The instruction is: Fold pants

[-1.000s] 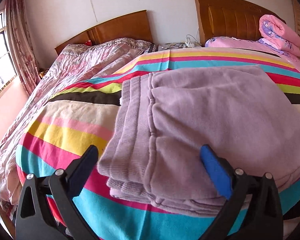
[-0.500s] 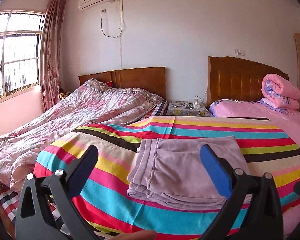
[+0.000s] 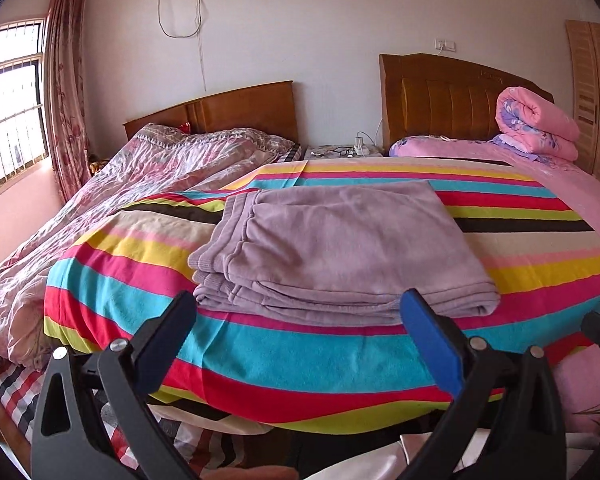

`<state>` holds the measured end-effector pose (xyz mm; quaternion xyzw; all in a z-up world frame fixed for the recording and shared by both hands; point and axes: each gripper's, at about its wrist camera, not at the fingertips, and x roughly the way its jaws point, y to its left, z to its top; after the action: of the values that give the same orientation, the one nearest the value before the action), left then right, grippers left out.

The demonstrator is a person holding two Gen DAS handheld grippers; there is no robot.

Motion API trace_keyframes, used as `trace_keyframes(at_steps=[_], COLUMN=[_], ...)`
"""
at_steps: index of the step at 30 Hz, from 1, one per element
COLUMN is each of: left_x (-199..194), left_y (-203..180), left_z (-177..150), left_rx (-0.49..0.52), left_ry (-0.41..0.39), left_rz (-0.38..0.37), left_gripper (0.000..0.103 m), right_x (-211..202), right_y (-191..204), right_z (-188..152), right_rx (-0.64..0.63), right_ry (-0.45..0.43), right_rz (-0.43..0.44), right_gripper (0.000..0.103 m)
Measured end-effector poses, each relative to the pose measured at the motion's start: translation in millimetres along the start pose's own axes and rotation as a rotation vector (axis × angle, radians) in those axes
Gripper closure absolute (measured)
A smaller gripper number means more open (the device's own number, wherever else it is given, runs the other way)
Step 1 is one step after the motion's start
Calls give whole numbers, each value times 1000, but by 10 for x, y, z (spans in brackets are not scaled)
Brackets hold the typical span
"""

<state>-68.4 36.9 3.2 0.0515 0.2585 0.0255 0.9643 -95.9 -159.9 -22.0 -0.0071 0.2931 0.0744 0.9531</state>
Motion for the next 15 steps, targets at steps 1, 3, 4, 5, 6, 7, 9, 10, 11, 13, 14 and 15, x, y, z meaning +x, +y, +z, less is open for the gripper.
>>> trace_keyframes(at_steps=[1,3,4,5,6,7,9,10,11,13,14,15], left_x=[-5,6,12,19,20,22,23,25,33,39,47,48], left_y=[-12,-28,-29,-29,-26,-27,-31,-36,-38,-35,-28,-25], left_z=[-4,-13,-7,-12,-11,-12,-8,-13,-16,-22,-19,-21], left_rx=[3,8,7,6,5,4,5,5,5,3,1,-2], left_ry=[-1,4,7,10,11,12,12,13,14,17,18,18], left_rz=[-1,-4,-5,-7,-9,-10,-15,-16,-15,-16,-19,-21], left_gripper=[1,1,1,1,1,1,1,1,1,1,1,1], right_x=[1,-9,-18,-22,-24,-21,-6,-1,-1,0,1,1], right_y=[-18,-37,-40,-44,-44,-42,-33,-28,-25,-23,-19,-18], right_z=[6,25,34,44,48,50,51,52,55,58,61,61], right_rx=[11,20,21,22,21,18,15,12,10,9,7,7], right_ry=[-2,-15,-22,-26,-28,-28,-24,-22,-21,-22,-22,-22], right_rz=[-5,-7,-9,-10,-7,-6,-4,-2,-2,-2,-1,-2], right_gripper=[11,11,11,11,11,11,11,11,11,11,11,11])
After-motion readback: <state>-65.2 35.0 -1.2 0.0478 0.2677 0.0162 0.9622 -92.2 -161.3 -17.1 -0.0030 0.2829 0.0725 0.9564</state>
